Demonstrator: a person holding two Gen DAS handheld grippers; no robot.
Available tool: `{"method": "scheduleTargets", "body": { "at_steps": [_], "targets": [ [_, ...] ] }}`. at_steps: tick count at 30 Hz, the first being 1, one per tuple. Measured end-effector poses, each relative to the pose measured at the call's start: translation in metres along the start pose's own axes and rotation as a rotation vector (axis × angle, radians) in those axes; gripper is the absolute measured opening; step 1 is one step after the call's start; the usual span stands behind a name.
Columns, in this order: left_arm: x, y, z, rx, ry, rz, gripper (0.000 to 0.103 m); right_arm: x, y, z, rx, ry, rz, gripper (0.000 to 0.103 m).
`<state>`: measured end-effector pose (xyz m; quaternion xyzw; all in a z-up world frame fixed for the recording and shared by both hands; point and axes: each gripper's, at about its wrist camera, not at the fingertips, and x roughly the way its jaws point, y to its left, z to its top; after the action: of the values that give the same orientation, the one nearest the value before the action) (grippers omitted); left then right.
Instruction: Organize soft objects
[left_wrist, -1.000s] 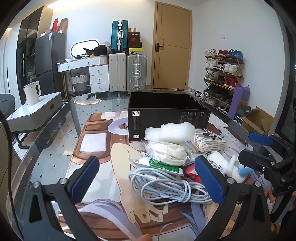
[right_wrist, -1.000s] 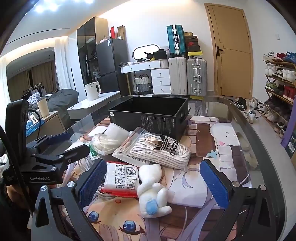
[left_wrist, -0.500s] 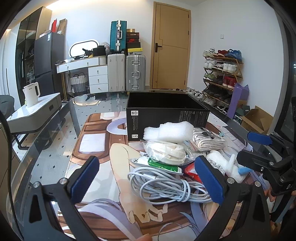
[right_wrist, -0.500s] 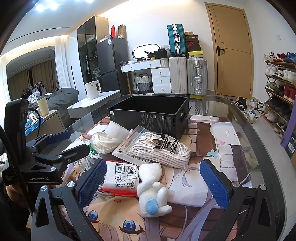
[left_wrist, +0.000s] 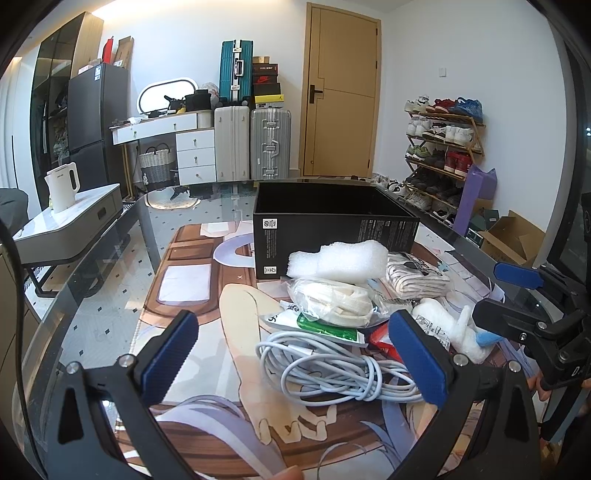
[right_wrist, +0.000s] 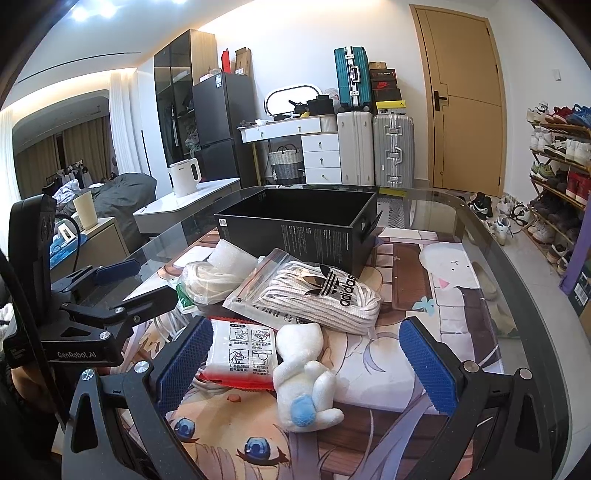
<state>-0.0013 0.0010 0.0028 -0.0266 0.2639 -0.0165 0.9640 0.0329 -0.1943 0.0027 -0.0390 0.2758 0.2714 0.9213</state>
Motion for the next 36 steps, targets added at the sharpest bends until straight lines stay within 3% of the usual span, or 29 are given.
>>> {"method": "scheduleTargets", "body": {
  "at_steps": [36],
  "targets": [
    [0.0013,0.0012,-0.0018,0.003,0.007,-0.002,0.103,0.0001,-0.0008,-0.0027,-0.007,0.005,-0.008,0.102]
  ]
}}
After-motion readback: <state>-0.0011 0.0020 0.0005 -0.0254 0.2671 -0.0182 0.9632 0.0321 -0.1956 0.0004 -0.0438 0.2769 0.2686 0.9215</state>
